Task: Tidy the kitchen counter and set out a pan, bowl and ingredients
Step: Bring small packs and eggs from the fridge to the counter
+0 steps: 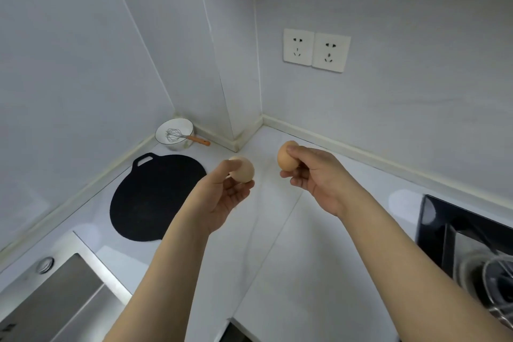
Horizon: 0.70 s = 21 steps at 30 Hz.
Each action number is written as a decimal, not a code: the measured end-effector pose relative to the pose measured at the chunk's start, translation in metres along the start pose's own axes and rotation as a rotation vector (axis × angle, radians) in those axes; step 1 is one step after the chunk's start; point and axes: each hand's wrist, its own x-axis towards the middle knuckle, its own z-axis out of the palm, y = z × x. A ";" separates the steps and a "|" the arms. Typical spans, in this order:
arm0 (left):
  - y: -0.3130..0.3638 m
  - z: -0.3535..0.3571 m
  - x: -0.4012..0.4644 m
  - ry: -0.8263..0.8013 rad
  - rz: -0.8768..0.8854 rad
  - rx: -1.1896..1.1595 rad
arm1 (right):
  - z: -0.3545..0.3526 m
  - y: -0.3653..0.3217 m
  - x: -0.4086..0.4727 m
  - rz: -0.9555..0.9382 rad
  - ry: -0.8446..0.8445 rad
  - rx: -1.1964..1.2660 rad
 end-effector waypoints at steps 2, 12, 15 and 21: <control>0.005 -0.013 0.011 0.029 0.002 0.030 | 0.009 0.003 0.012 0.022 -0.010 -0.015; 0.026 -0.059 0.066 0.171 -0.003 0.192 | 0.048 0.038 0.091 0.135 -0.019 -0.137; 0.031 -0.067 0.086 0.175 0.010 0.340 | 0.054 0.054 0.112 0.164 -0.011 -0.206; 0.032 -0.077 0.146 0.139 0.027 0.641 | 0.058 0.080 0.148 0.221 0.011 -0.306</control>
